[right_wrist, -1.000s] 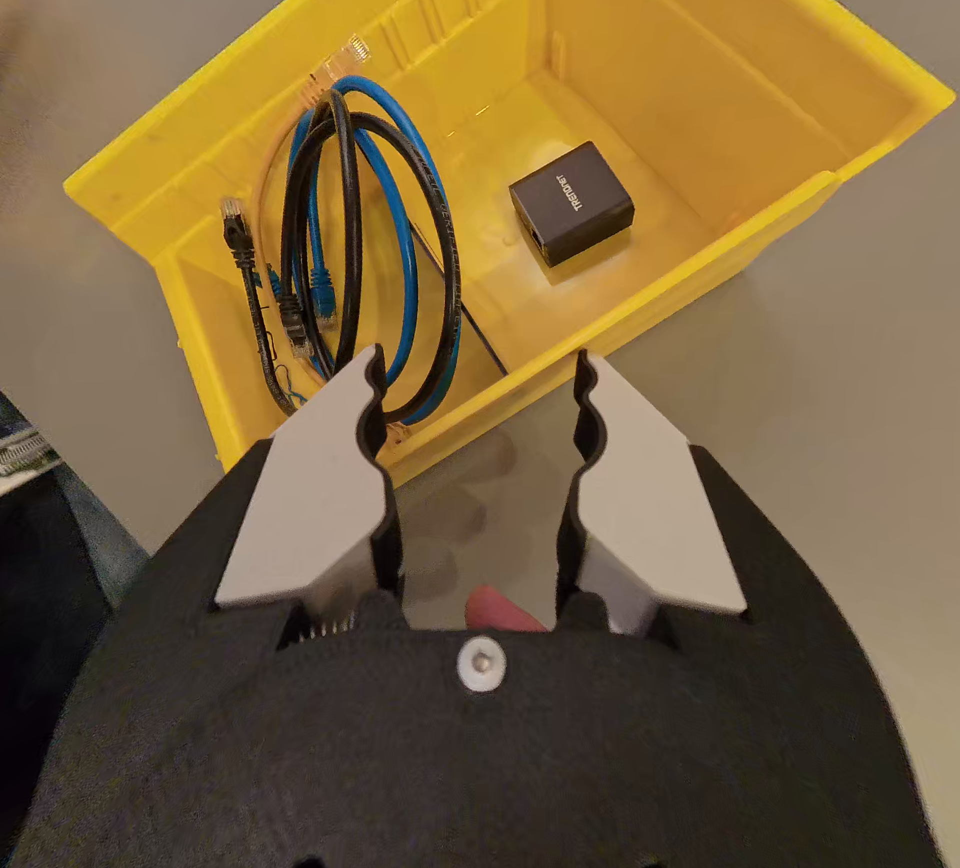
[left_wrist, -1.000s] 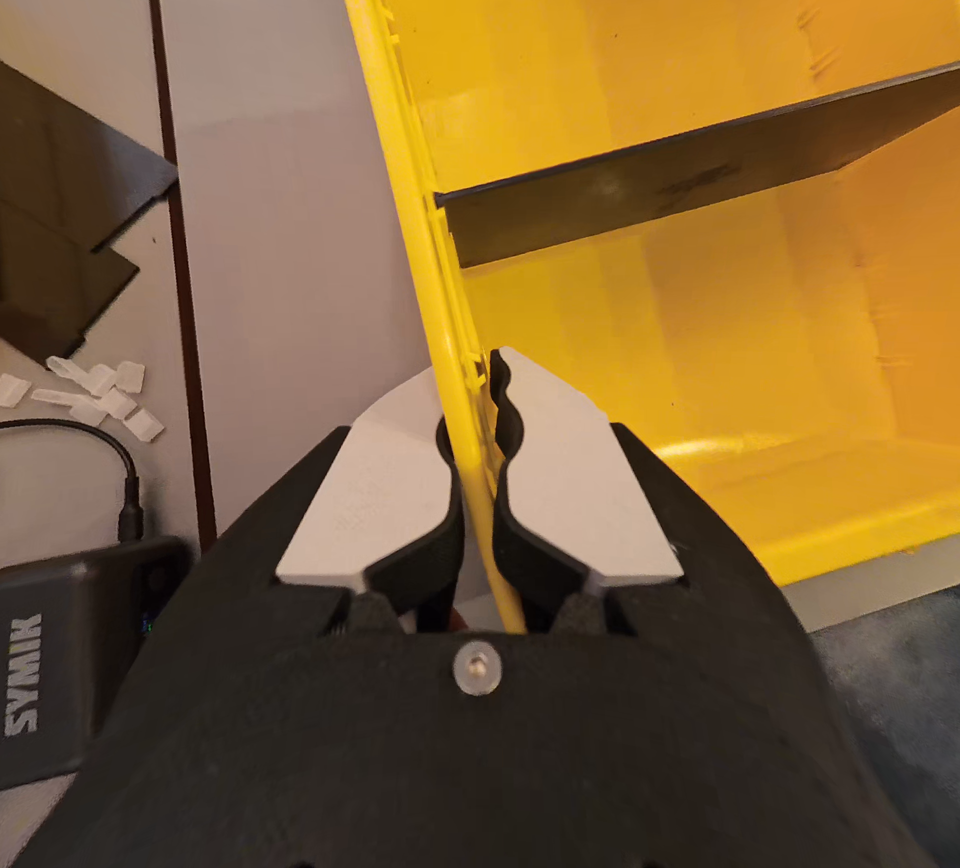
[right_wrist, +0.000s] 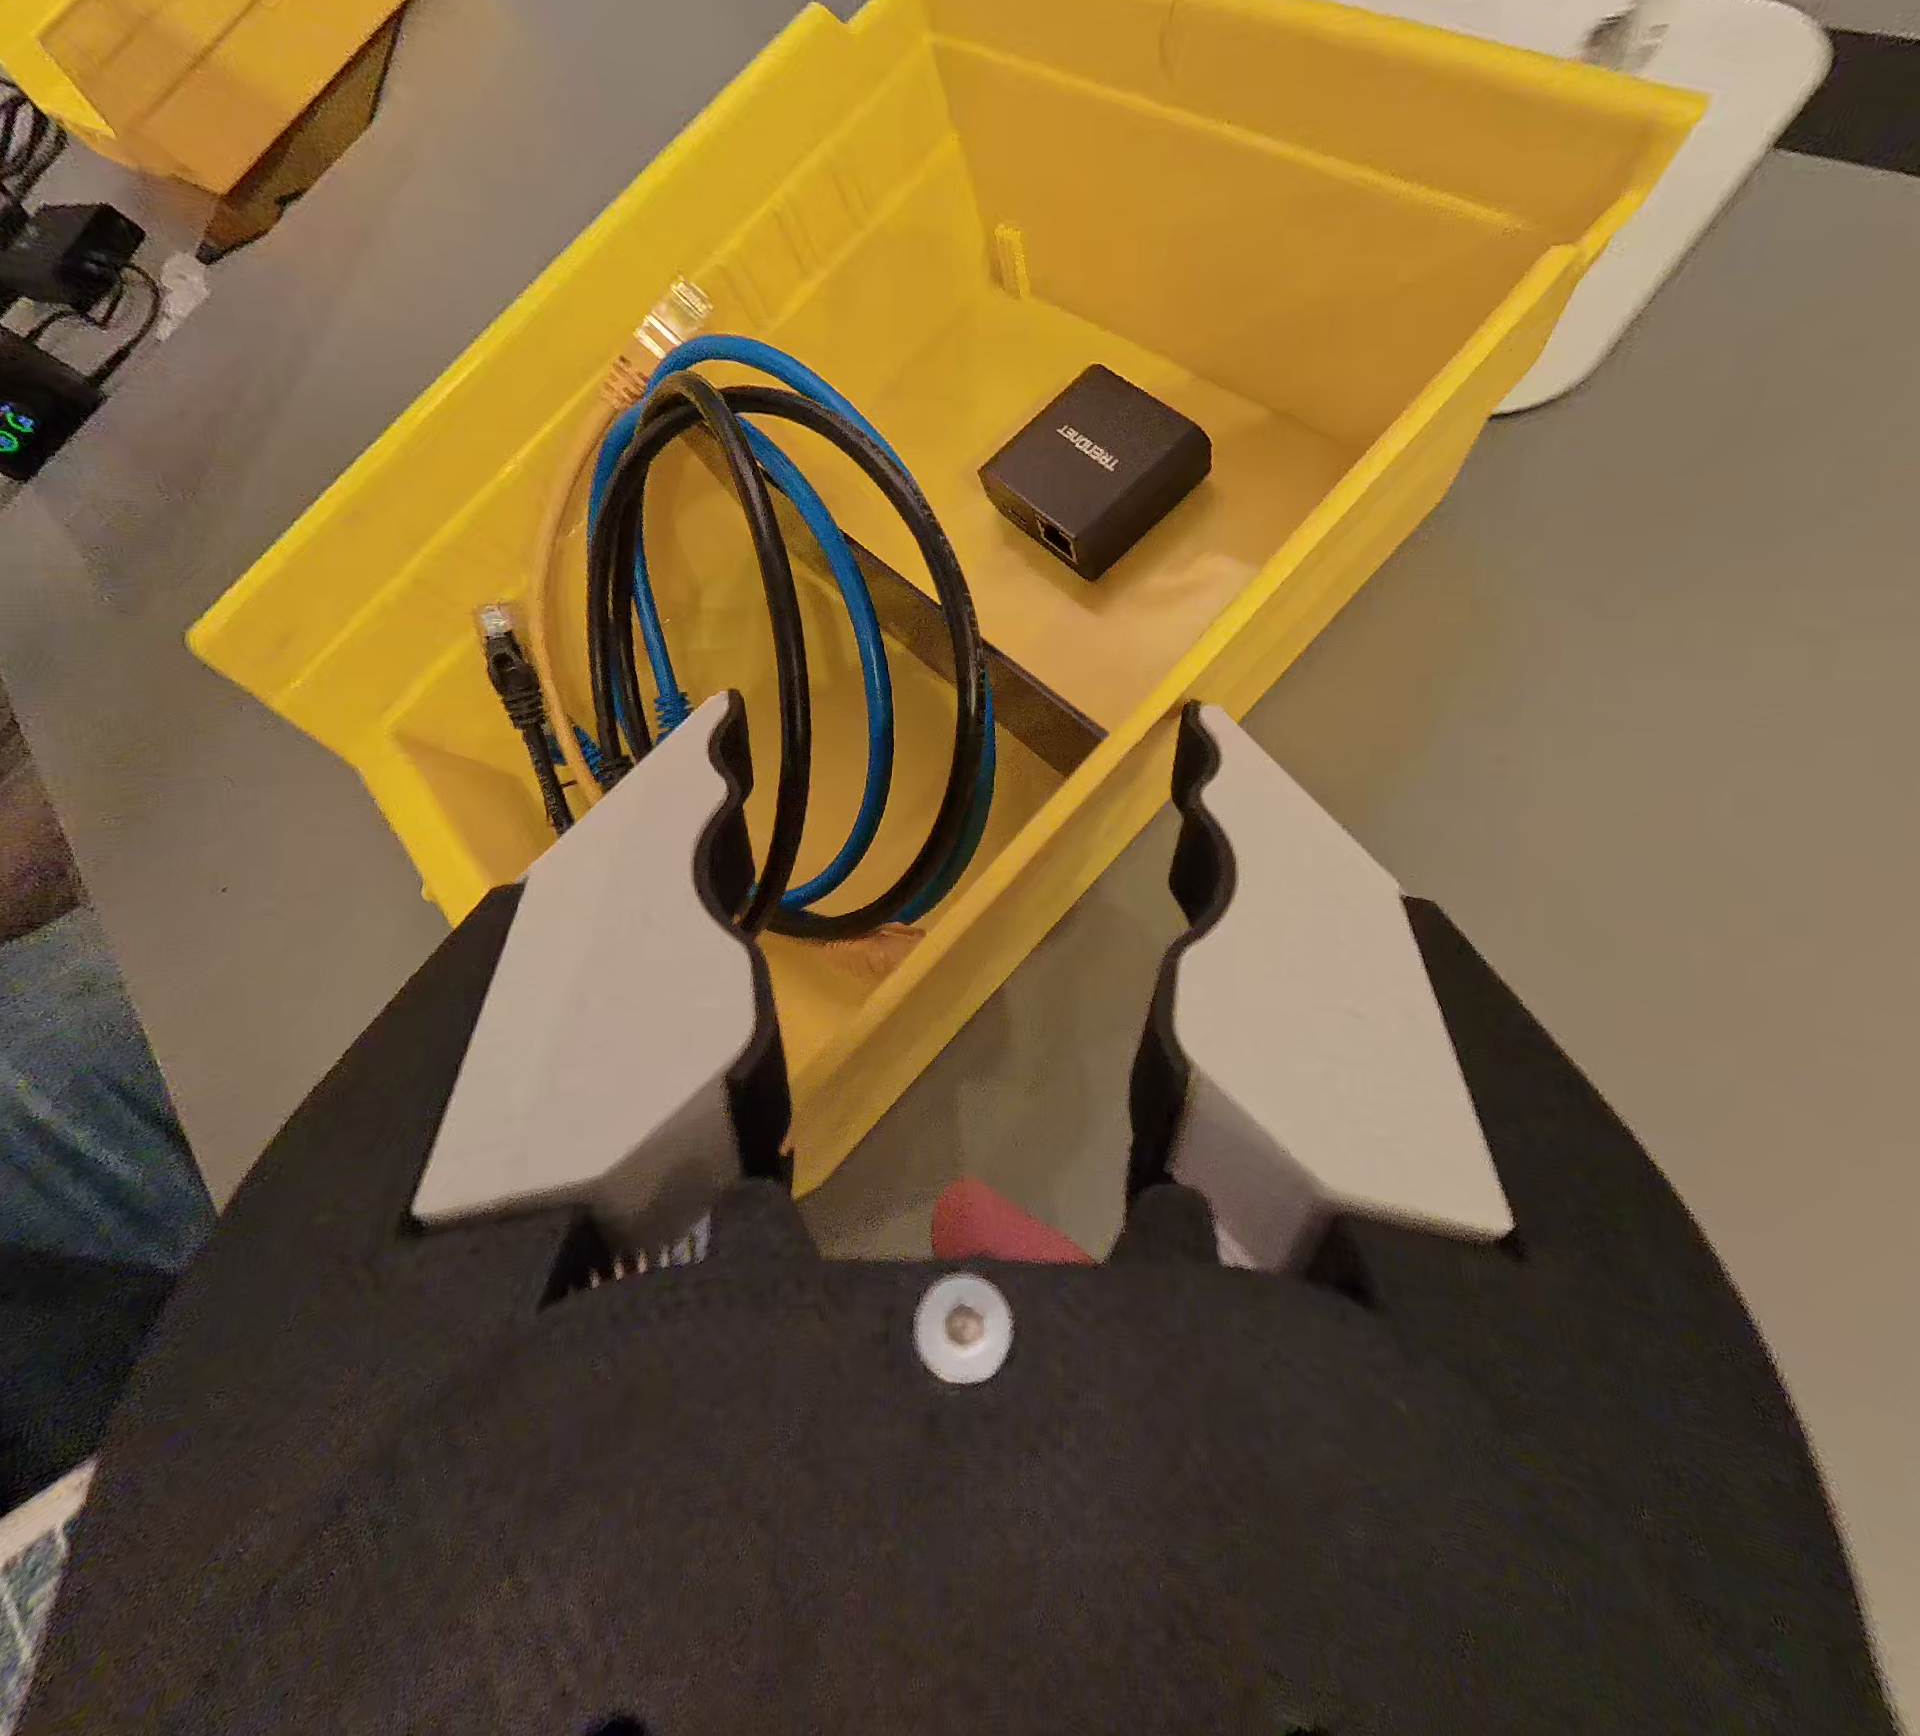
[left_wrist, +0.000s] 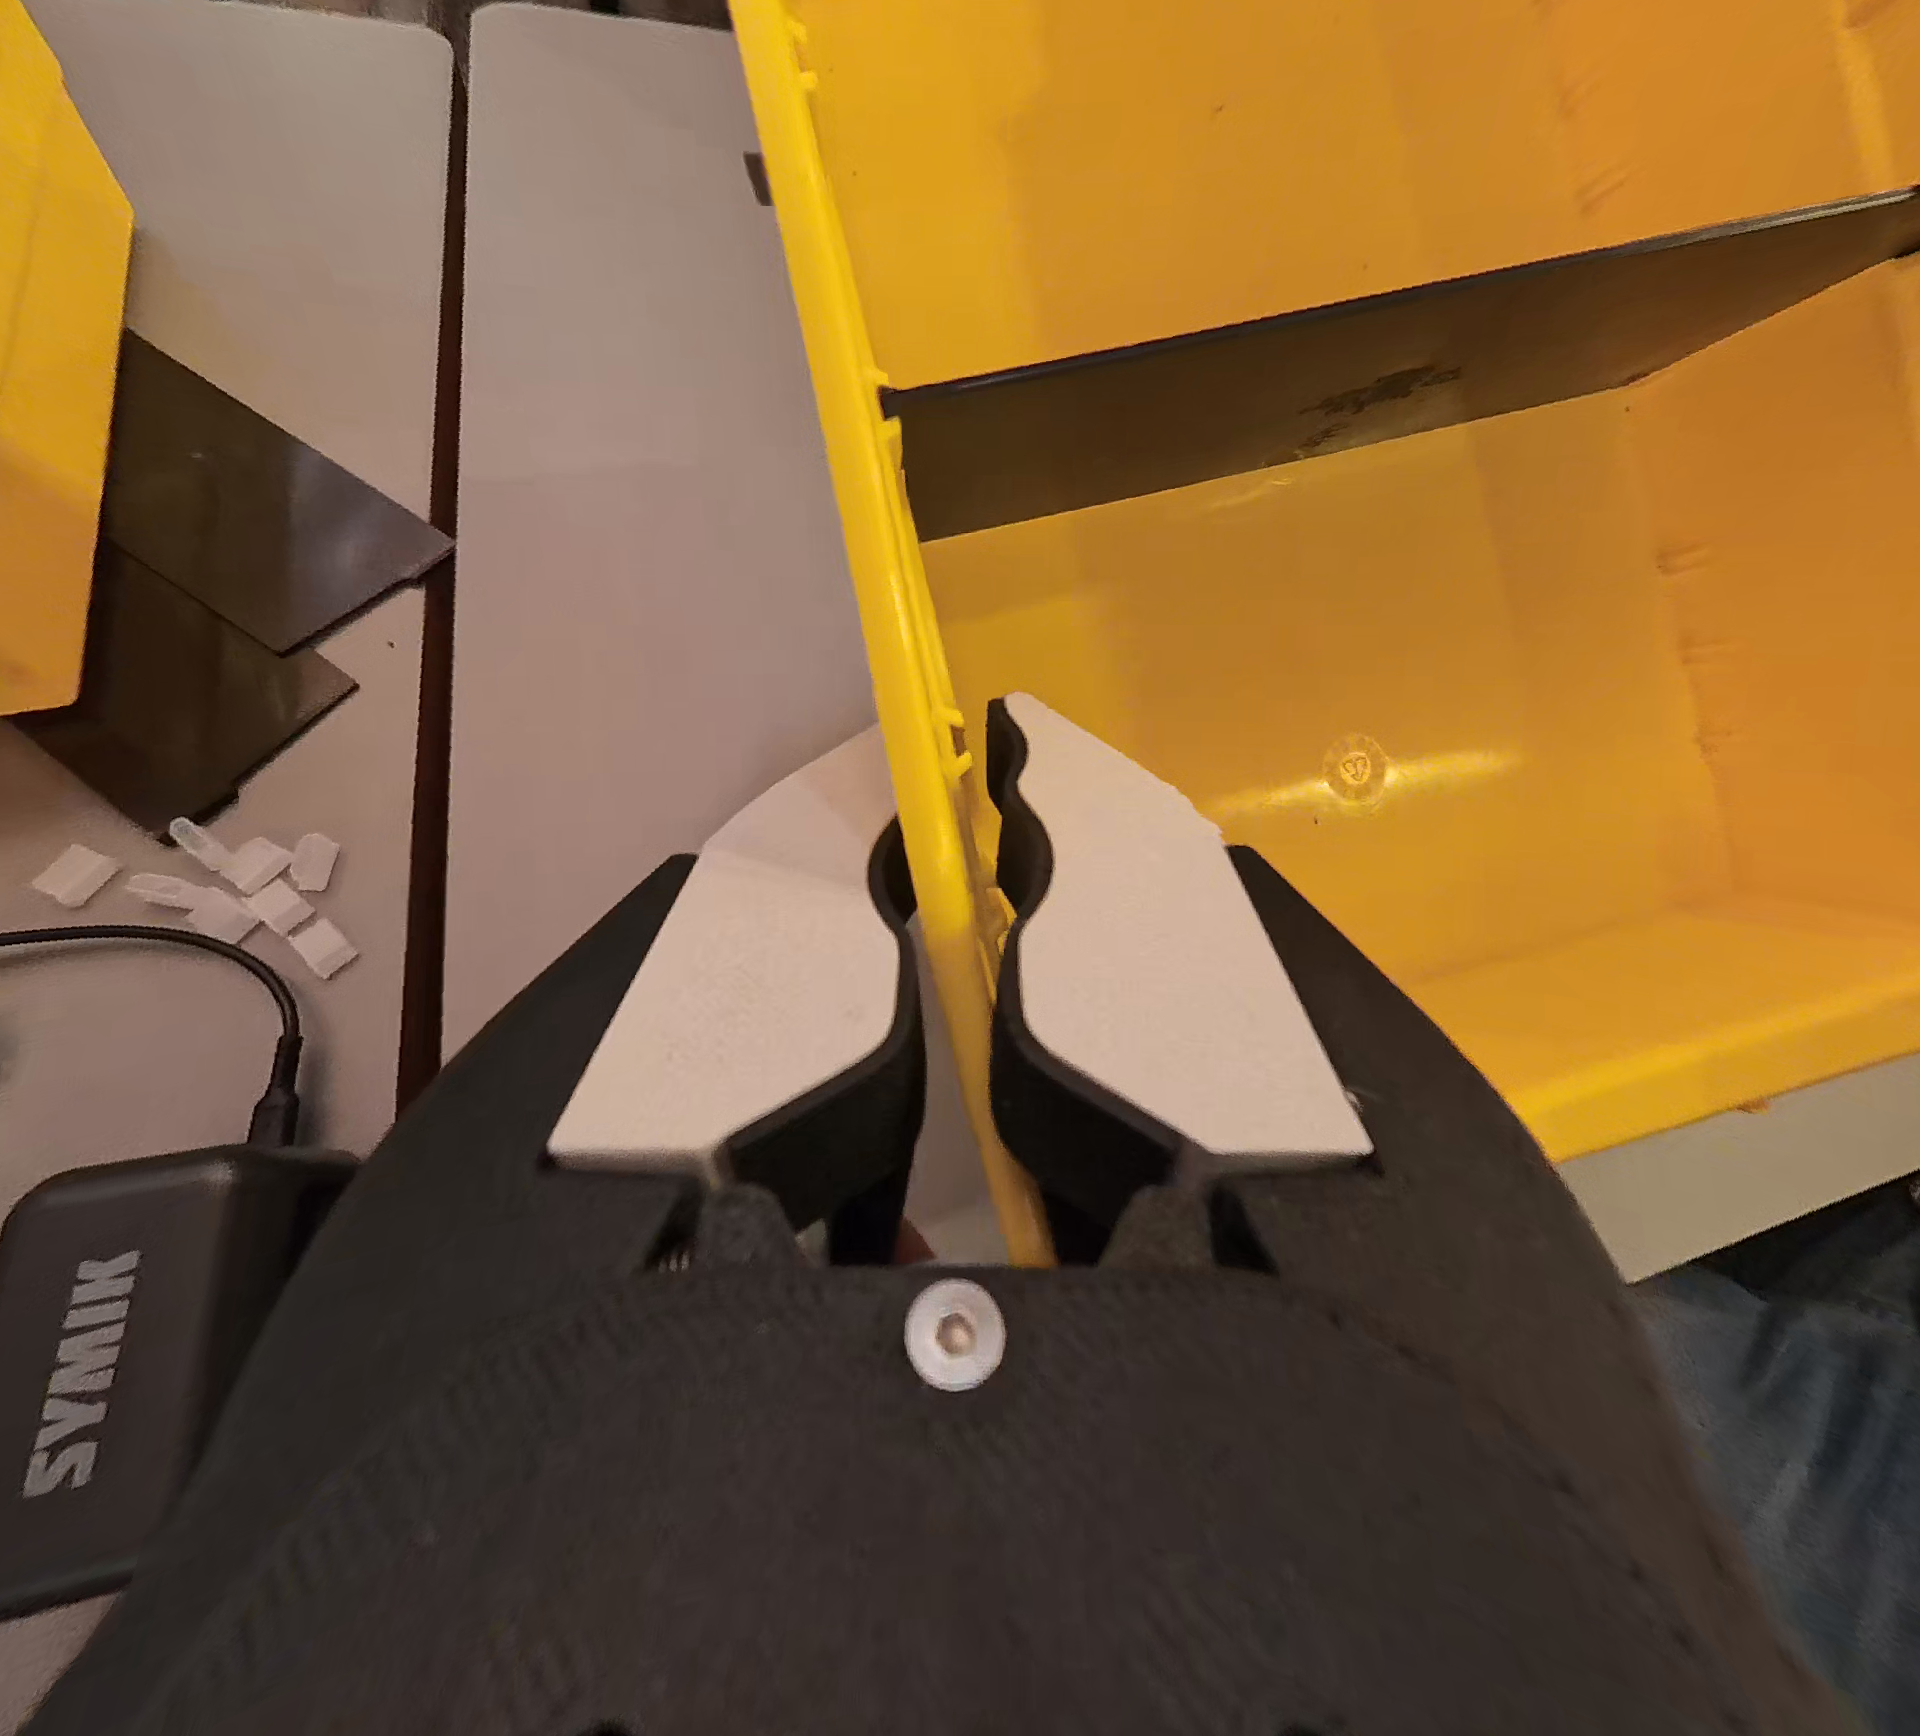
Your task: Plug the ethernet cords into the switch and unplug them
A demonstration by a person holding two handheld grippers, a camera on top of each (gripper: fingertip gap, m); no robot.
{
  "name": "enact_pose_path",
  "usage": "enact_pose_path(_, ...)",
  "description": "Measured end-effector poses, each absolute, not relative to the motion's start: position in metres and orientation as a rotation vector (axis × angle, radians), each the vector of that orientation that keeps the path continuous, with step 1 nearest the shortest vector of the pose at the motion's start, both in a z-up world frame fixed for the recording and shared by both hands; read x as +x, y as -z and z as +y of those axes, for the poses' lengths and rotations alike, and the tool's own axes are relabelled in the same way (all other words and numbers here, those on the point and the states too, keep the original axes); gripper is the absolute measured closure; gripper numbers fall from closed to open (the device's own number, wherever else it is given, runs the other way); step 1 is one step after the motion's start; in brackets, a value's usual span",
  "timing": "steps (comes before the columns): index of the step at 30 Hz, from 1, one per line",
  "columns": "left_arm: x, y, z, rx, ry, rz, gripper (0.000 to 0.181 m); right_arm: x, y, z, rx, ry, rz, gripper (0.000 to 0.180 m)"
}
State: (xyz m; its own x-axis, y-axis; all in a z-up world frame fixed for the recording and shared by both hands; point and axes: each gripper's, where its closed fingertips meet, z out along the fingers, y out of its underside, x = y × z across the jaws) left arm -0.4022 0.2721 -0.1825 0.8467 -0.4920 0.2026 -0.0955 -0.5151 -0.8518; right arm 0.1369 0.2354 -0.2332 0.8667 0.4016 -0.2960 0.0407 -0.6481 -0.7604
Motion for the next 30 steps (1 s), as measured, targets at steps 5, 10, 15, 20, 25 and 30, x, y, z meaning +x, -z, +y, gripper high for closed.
enact_pose_path(5,-0.407,0.159,0.27,-2.018,0.546,0.406,0.173,0.067,0.239,0.244,-2.176,-0.601,-0.303,0.094)
enact_pose_path(10,-0.41,0.132,0.263,-1.965,0.563,0.39,0.173,-0.006,0.238,0.254,-2.125,-0.704,-0.253,0.079)
enact_pose_path(15,-0.407,0.107,0.256,-1.925,0.558,0.397,0.173,-0.088,0.232,0.247,-2.1,-0.844,-0.364,0.062)
enact_pose_path(20,-0.385,0.084,0.244,-1.883,0.571,0.456,0.174,-0.095,0.208,0.247,-2.024,-0.818,-0.409,0.062)
enact_pose_path(25,-0.313,0.079,0.231,-1.877,0.63,0.573,0.175,-0.035,0.141,0.216,-1.844,-0.812,-0.382,0.065)
enact_pose_path(30,-0.208,0.089,0.215,-1.894,0.555,0.816,0.175,0.046,0.074,0.129,-1.665,-0.83,-0.45,0.084)
